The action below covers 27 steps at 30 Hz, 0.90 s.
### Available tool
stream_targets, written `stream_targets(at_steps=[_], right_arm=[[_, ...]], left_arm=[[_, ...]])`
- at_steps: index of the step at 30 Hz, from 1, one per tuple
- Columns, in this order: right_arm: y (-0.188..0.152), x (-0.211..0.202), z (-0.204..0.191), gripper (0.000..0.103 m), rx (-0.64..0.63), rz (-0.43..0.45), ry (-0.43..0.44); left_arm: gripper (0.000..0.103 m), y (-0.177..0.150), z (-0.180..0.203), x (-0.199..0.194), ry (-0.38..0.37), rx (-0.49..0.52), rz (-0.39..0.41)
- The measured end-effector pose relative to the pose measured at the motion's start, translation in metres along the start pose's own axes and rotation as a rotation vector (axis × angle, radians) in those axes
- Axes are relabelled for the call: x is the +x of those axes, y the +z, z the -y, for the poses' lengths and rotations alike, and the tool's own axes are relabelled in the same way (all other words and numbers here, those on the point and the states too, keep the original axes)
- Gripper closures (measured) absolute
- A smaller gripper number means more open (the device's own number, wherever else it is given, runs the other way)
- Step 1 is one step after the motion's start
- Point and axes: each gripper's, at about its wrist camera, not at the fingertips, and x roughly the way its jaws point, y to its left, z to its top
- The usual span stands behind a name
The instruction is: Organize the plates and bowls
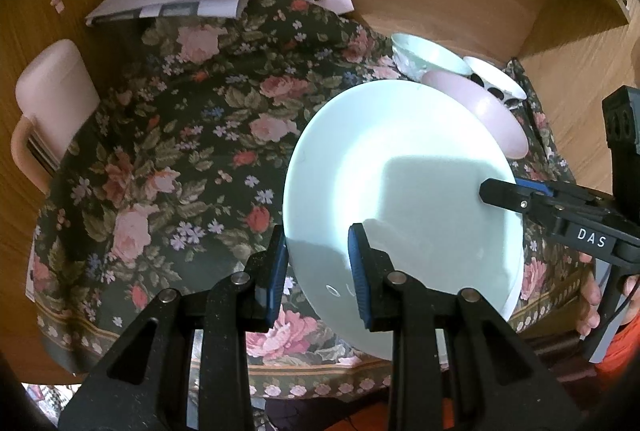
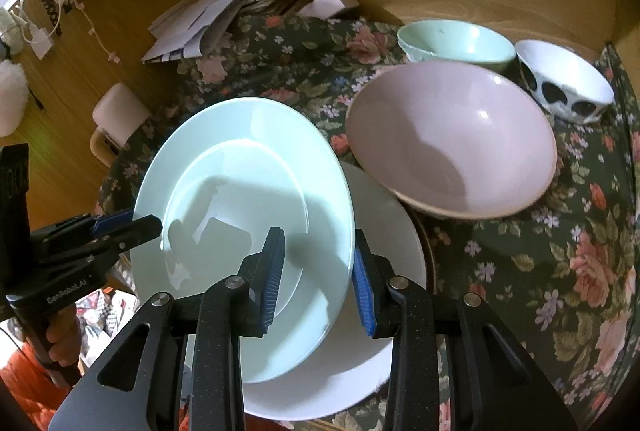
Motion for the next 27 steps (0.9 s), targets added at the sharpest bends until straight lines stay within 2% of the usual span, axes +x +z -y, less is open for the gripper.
stream_targets(at_steps=[18,27], right_arm=[[-0.016,0.012,0.016,0.073,0.050,-0.047,-0.007],[-0.016,0.010,0.017,0.071,0.041,-0.040,-0.024]], left_arm=[[0.074,-0.007,0.007,0.021,-0.005,0.004,-0.046],[0.074,-0.003,0.009,0.032,-0.006,0.020,-0.057]])
